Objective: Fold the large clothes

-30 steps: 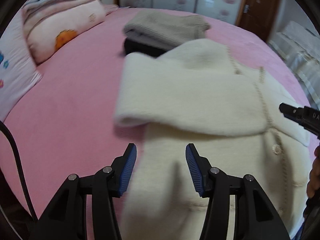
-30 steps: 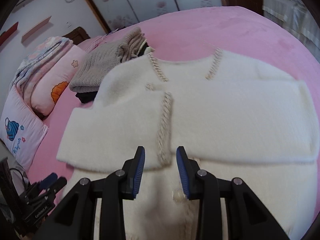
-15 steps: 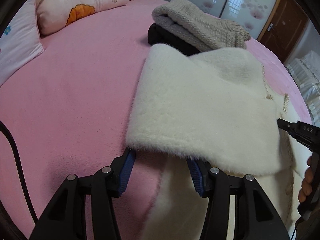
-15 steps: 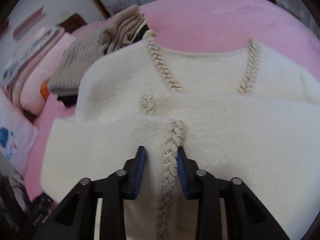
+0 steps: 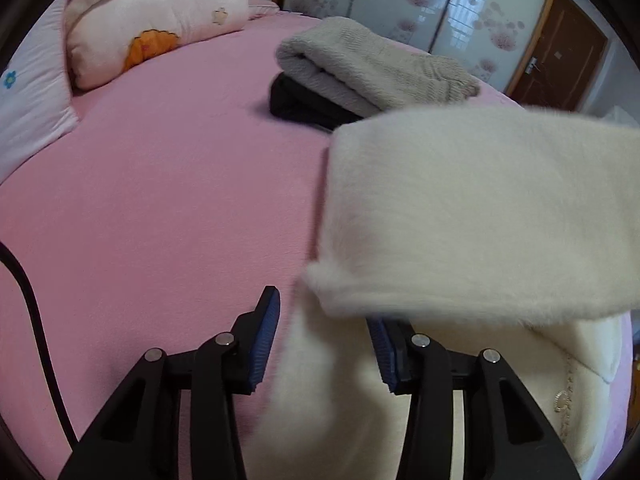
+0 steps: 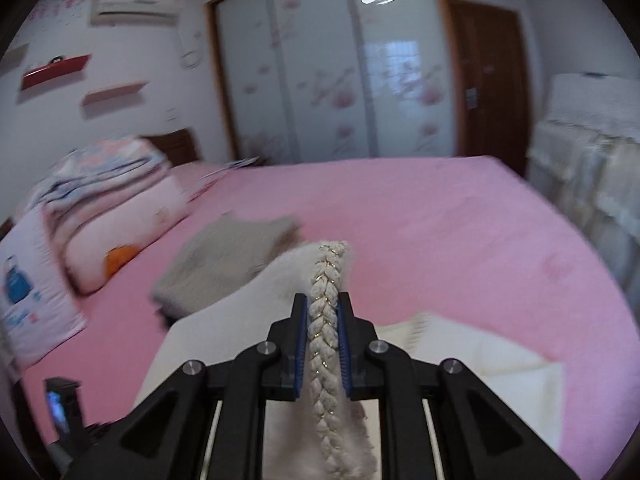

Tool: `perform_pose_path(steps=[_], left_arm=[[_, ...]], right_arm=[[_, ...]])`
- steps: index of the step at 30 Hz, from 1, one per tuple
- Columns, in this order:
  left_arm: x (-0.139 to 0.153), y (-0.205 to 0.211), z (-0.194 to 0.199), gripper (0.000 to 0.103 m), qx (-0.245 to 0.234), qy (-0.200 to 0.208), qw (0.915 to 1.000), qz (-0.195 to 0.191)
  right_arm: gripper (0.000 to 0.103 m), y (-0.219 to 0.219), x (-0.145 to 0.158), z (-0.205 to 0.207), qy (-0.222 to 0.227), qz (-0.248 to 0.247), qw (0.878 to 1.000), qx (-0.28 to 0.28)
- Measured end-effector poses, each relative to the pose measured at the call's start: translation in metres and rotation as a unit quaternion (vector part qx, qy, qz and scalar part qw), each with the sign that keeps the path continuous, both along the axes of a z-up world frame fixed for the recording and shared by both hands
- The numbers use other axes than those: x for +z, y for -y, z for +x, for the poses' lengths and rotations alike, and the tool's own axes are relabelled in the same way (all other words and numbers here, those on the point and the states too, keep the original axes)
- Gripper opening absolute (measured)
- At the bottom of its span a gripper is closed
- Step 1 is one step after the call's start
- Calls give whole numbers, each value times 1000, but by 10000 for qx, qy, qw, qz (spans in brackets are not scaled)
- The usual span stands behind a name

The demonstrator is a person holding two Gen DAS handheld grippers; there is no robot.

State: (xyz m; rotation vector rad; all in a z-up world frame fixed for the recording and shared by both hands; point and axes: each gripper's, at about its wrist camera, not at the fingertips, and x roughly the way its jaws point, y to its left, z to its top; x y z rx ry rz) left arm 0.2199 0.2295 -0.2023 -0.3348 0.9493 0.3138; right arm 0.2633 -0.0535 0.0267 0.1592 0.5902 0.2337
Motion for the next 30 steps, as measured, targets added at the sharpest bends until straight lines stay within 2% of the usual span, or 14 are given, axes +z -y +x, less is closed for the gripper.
perform_pose_path(steps=[1,4,6,8,9,12,14,18,22,24,25,26,29,30], left_arm=[[-1,4,2,43,-41,-22,10000,13],[-5,16,7,43,-135,-102,9993,340],[-9,19,9,43,-168,-169,9986,467],[-11,15,10,43,-180,-241,9987,410],[-11,12,10,43,-192,-254,9988,372],[-8,6,6,43,-344,-287,9986,282],[-4,5,2,43,-474,-281,9979,330],[-6,3,1,43,-500,-283,9977,353],[-10,2,4,43,-293,-328,9987,246],[-12,1,7,43,-219,-353,9990,171],[-12,0,8,43,-176,-357,9991,135],[-12,-2,8,40,-130,-344,9993,104],[-14,-8,8,32,-21,-350,9994,59],[-17,-10,9,32,-24,-424,9991,53]], right_arm=[[13,12,-10,4,-181,38,9997,-136],[14,41,-71,17,-1158,-3,9921,-491],[14,51,-124,22,-1984,-148,9780,-622],[14,62,-167,19,-2690,-266,9594,-801],[16,70,-175,14,-2768,-15,9579,-769],[35,97,-175,-6,-2700,828,9554,-860],[46,111,-172,-18,-2630,1126,9537,-927],[48,117,-179,-26,-2712,1357,9497,-780],[49,98,-180,-25,-2615,1255,9557,-506],[47,84,-182,-20,-2628,1056,9585,-319],[26,74,-179,-20,-2605,734,9625,-201],[17,67,-175,-22,-2557,469,9654,-198],[15,63,-151,-37,-2237,243,9741,-212],[15,65,-153,-40,-2286,208,9730,-235]])
